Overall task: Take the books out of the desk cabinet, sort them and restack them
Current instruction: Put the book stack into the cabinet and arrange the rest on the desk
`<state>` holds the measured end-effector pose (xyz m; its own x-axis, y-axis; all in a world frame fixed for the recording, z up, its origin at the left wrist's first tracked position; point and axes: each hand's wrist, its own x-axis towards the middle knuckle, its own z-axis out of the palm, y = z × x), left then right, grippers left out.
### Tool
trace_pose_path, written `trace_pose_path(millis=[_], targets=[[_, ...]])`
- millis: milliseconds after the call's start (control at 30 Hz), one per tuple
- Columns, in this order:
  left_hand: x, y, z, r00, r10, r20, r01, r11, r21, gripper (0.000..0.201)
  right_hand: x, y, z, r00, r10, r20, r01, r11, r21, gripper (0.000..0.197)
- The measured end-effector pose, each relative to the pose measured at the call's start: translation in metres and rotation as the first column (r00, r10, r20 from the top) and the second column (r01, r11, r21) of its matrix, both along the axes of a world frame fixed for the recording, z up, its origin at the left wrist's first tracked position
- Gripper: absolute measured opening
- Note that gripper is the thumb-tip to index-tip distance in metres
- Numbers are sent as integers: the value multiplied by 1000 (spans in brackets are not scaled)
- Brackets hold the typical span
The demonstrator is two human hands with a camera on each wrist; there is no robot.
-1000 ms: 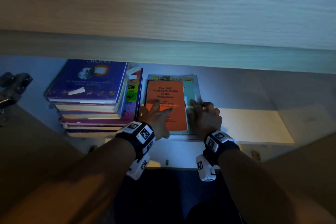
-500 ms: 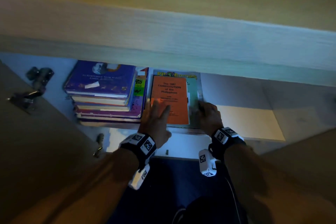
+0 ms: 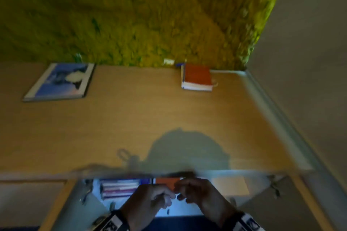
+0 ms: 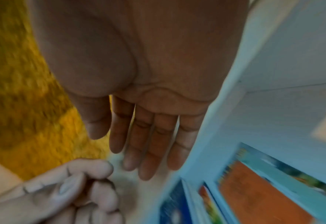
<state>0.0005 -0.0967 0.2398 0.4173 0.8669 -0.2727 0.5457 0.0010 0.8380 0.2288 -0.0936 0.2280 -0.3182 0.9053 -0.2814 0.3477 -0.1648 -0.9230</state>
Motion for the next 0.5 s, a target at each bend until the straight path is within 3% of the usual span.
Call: trace_pose_path(millis=[67,100,167,233,300,333,400,500], targets=[[8,34,56,995,13,100,-16,999,33,21,10,20,58,992,-51,-113,50,999,-12,48],[15,56,79,988,27,154,-32,999,28,19,16,36,83,981,-90,-172,91,996,-5,50],[31,109,114,962,91,257,-78,995,-61,41,31,81,117,948,-198,-249,206,978,9,46],[53,169,136,944,149,293,-114,984,-135,45,47,135,137,905,-312,-290,328,945,4,50],[75,229,143,925,225,305,-164,963,-213,27,65,191,145,864,-399,-308,409,912,-34,49],[86,262,144,917,263,302,-193,951,-243,16,75,221,147,856,-419,-303,430,902,-33,39],[105,313,140,911,337,237,-266,920,-286,13,95,273,142,860,-441,-257,450,892,-26,16],[123,378,122,944,328,32,-324,942,-85,55,121,346,128,884,-459,-84,465,882,79,23]])
